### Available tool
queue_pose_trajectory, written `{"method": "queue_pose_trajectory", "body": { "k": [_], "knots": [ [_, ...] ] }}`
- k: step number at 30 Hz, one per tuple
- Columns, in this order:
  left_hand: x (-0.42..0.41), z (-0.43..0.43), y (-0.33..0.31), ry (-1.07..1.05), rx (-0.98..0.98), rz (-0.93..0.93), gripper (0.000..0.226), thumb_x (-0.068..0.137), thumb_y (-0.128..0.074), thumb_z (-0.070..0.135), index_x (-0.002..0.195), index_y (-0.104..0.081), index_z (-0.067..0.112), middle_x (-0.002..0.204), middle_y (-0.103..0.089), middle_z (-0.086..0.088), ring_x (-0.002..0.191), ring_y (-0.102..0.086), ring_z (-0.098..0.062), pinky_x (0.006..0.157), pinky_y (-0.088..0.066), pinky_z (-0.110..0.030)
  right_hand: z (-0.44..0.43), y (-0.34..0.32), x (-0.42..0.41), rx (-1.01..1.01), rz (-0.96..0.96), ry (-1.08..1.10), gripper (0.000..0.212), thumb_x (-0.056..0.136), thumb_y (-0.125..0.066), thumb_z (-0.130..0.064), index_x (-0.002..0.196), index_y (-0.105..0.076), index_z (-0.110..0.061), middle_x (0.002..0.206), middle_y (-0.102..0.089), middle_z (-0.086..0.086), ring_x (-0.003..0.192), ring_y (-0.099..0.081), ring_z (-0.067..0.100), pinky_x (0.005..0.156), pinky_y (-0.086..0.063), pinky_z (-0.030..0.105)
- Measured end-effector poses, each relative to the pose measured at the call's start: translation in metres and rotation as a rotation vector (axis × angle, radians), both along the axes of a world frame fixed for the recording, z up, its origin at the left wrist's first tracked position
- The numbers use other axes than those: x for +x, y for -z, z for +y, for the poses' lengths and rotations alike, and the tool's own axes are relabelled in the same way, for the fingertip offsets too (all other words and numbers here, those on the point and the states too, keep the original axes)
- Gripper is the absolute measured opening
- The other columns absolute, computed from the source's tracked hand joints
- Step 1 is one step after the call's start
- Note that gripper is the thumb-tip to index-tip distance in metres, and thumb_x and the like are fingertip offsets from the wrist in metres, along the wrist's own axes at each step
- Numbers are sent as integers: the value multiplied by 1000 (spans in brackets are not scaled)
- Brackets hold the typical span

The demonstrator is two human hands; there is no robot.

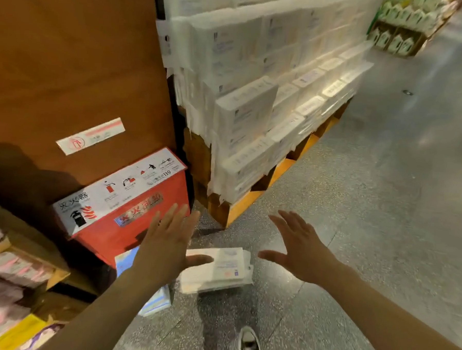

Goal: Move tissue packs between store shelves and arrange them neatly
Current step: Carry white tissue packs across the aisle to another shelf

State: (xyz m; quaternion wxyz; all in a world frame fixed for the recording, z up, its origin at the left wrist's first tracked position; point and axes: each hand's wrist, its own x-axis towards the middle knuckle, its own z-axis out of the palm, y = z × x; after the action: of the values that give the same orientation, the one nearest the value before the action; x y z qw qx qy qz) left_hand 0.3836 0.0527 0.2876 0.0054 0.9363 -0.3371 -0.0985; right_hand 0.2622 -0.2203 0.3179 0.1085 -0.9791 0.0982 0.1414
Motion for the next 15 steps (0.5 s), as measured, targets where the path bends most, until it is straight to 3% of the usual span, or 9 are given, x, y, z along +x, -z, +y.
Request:
{"method": "queue_pose_trajectory", "body": {
  "k": [4, 8, 12, 15],
  "knots": [
    [49, -15, 109, -53, -11, 15, 104, 80, -15, 92, 139, -54, 15, 138, -60, -17, 129, -56, -40, 99, -46, -59, -25, 118, 58, 22, 23, 23, 137, 51, 13, -103, 160, -15, -26, 170, -10, 2, 157, -5, 26, 125, -19, 51],
    [102, -29, 259, -143, -42, -32, 114, 74, -17, 95, 151, -43, 15, 156, -41, -15, 146, -35, -38, 115, -29, -57, -47, 277, 114, 37, 47, 21, 137, 51, 14, -102, 160, -14, -25, 170, -11, 3, 157, -7, 25, 125, -20, 50],
    [134, -43, 401, -171, -25, -35, 125, 65, -3, 99, 159, -25, 20, 166, -22, -12, 154, -16, -32, 121, -17, -53, -59, 416, 151, 44, 77, 25, 118, 65, -7, -92, 160, -17, -23, 169, -13, 4, 156, -10, 27, 125, -19, 49],
    [148, -53, 494, -178, -21, 28, 123, 70, -8, 98, 157, -30, 14, 159, -34, -19, 148, -29, -39, 116, -28, -60, -66, 506, 170, 35, 100, 30, 113, 69, -17, -88, 159, -20, -20, 168, -19, 6, 155, -16, 29, 123, -25, 51]
  ]
}}
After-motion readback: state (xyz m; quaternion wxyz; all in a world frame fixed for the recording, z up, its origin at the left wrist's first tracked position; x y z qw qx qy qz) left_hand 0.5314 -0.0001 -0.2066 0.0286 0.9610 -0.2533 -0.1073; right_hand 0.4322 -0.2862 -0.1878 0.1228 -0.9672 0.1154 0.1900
